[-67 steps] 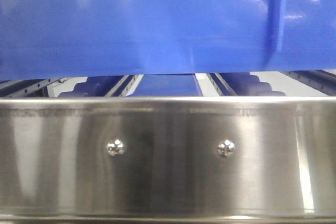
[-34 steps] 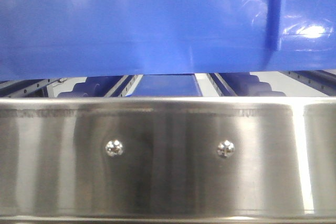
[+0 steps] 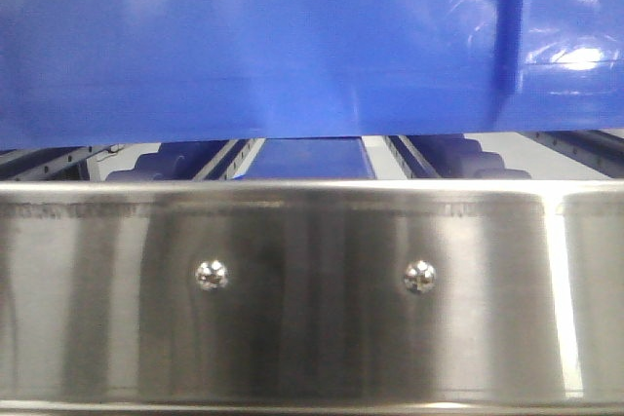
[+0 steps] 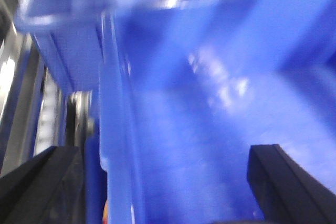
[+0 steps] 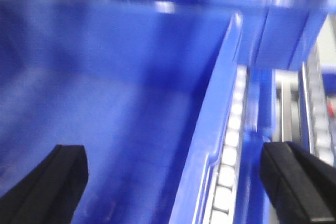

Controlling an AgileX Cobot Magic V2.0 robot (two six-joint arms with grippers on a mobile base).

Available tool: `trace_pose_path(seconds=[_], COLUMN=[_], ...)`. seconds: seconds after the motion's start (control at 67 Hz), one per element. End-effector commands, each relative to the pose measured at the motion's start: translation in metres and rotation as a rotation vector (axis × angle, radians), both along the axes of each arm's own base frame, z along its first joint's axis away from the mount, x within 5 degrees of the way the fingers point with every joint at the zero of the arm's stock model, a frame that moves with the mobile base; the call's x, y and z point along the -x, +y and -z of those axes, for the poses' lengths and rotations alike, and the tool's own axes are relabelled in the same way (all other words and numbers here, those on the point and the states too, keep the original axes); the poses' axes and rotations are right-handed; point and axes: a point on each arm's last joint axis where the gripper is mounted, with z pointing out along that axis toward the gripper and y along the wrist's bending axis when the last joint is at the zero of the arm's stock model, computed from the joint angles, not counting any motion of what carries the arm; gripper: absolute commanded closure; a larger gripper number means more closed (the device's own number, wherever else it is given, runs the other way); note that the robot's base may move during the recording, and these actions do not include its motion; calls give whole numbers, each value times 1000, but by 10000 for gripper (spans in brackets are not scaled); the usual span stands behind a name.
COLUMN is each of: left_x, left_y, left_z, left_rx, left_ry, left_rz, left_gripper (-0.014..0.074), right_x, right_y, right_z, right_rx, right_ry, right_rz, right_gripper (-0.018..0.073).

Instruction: Move blue bin to conveyor side

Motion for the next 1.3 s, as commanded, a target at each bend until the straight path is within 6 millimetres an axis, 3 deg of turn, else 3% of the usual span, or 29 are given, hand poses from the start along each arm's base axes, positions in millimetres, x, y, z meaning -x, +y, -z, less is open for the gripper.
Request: trace_pose_path(seconds=[0.0, 0.134, 0.358, 0.806, 1.0, 1.284], left_x=[-7, -18, -27, -64, -71, -78], left_y=[-1, 1, 20, 11, 10, 10], left_z=[2, 8, 12, 33, 36, 41], left_rx=[4, -8, 0, 22, 20, 3], left_ry=[21, 61, 79, 154, 155, 170], left_rz=[-22, -48, -142, -112, -110, -98], left_gripper=[59, 59, 59, 59, 59, 59], right_x=[-16, -32, -48, -75, -91, -97], right_y=[0, -5, 6, 18, 24, 26], right_z=[-9, -15, -7, 10, 22, 40], right_rx=[19, 30, 54, 139, 142, 154], right_ry=[-7, -11, 25, 75, 125, 189], right_rz=[48, 150, 120, 151, 158, 168], right_gripper=[0, 0, 0, 0, 0, 0])
